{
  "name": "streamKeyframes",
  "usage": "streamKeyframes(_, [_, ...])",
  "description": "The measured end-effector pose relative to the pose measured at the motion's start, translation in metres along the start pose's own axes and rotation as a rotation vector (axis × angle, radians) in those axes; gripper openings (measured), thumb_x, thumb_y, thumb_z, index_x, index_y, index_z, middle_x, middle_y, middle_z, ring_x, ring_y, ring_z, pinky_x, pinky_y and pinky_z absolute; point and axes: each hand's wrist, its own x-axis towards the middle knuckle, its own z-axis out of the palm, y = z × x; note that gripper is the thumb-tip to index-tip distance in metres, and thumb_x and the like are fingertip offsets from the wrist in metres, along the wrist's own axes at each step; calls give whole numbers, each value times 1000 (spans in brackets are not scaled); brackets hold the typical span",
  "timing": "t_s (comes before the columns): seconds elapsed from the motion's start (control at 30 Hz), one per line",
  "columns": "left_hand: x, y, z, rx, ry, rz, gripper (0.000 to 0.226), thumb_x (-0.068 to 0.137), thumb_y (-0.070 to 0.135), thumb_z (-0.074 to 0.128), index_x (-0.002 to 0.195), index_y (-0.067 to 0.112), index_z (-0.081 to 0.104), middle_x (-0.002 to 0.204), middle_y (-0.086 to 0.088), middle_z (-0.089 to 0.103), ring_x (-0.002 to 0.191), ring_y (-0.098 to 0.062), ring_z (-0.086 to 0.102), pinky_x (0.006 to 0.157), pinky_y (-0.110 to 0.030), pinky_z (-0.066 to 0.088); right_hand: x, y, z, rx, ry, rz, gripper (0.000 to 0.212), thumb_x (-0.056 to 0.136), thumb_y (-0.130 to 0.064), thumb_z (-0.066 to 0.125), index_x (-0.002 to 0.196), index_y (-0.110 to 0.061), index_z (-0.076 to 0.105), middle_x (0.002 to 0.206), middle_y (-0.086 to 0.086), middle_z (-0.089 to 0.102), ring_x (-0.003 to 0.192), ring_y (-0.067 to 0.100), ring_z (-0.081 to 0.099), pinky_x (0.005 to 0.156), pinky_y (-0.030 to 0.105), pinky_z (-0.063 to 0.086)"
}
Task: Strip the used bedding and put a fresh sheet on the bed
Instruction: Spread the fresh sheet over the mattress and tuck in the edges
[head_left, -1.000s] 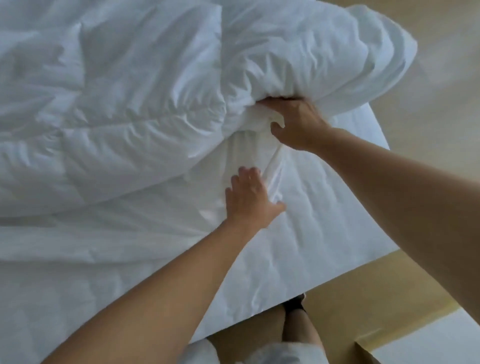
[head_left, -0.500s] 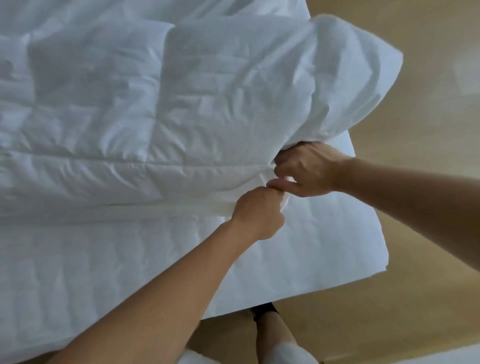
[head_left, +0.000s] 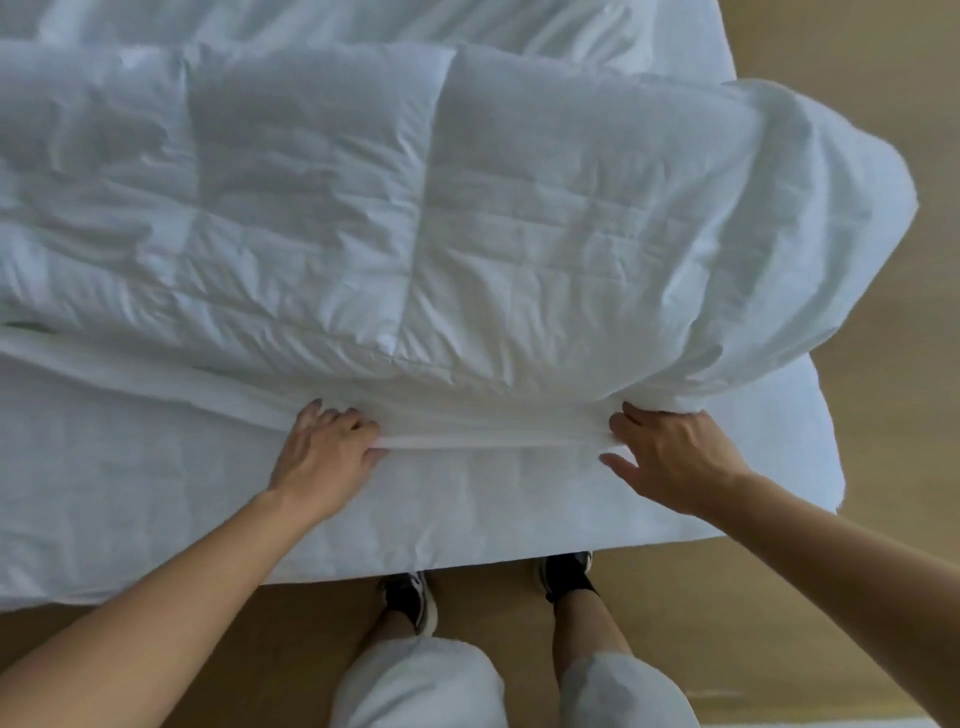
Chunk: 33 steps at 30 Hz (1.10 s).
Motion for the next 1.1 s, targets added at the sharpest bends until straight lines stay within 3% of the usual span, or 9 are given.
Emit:
streamKeyframes(0.1, [-19, -21, 19, -68, -149, -6, 40, 106, 47, 35, 95, 22, 64, 93, 0, 70, 87, -24, 64, 83, -34, 42, 13, -46, 1, -11, -18, 115, 21, 77, -28, 76, 87, -11, 66, 80, 7, 63, 68, 31, 63, 58, 37, 51])
streamKeyframes(0.2, [-44, -4, 43, -78, -45, 50, 42, 106, 51, 33, 80, 26, 53, 79, -2, 70, 74, -24, 65, 64, -32, 31, 36, -123, 2, -14, -98, 34, 45, 81, -46, 70, 114, -17, 60, 105, 7, 62, 96, 30, 61, 82, 43, 46])
streamKeyframes(0.33, [-61, -22, 58, -213, 108, 183, 34, 97, 55, 52, 83, 24, 50, 74, 4, 58, 66, -20, 58, 59, -30, 33, 83, -214, 11, 33, -153, -75, 39, 95, -47, 56, 124, -20, 50, 119, 4, 59, 111, 27, 57, 96, 41, 36])
streamKeyframes(0.47, [-53, -101, 67, -97, 226, 171, 37, 82, 35, 72, 111, 14, 63, 113, -7, 56, 101, -28, 55, 82, -39, 46, 80, -237, 36, -84, -216, -45, 34, 106, -45, 31, 111, -25, 57, 102, -1, 70, 91, 24, 67, 87, 34, 40])
streamKeyframes(0.6, [-38, -189, 70, 61, 244, -27, 30, 94, 41, 56, 107, 16, 68, 109, -10, 65, 102, -34, 58, 94, -43, 33, 46, -231, 45, -176, -204, 107, 44, 104, -53, 25, 107, -26, 60, 84, -3, 71, 78, 24, 67, 68, 31, 37])
streamKeyframes(0.7, [-46, -208, 89, -27, 196, -1, 45, 106, 45, 39, 98, 12, 70, 99, -9, 69, 92, -33, 63, 84, -41, 42, 70, -239, 37, -181, -295, 132, 53, 102, -61, 20, 106, -28, 61, 92, -3, 71, 87, 21, 69, 80, 33, 44])
streamKeyframes(0.83, [-107, -204, 136, -233, 28, -94, 52, 107, 51, 24, 112, 25, 68, 103, -6, 72, 93, -29, 67, 80, -38, 50, 94, -278, 33, -150, -161, 14, 37, 103, -50, 33, 105, -25, 59, 102, -6, 66, 95, 19, 64, 92, 33, 43])
streamKeyframes(0.93, [-141, -186, 153, -341, 35, -115, 64, 98, 62, 9, 85, 24, 59, 83, 0, 67, 81, -26, 68, 66, -34, 46, 88, -299, 45, -153, -210, 26, 27, 104, -35, 37, 102, -26, 63, 97, -9, 65, 91, 16, 64, 92, 31, 42])
streamKeyframes(1.1, [-96, -170, 117, -406, 364, -43, 22, 100, 31, 57, 91, 12, 66, 98, -6, 60, 78, -33, 62, 58, -32, 42, 80, -293, 36, -146, -291, -18, 30, 105, -39, 34, 107, -27, 62, 104, -9, 61, 101, 16, 61, 93, 33, 39])
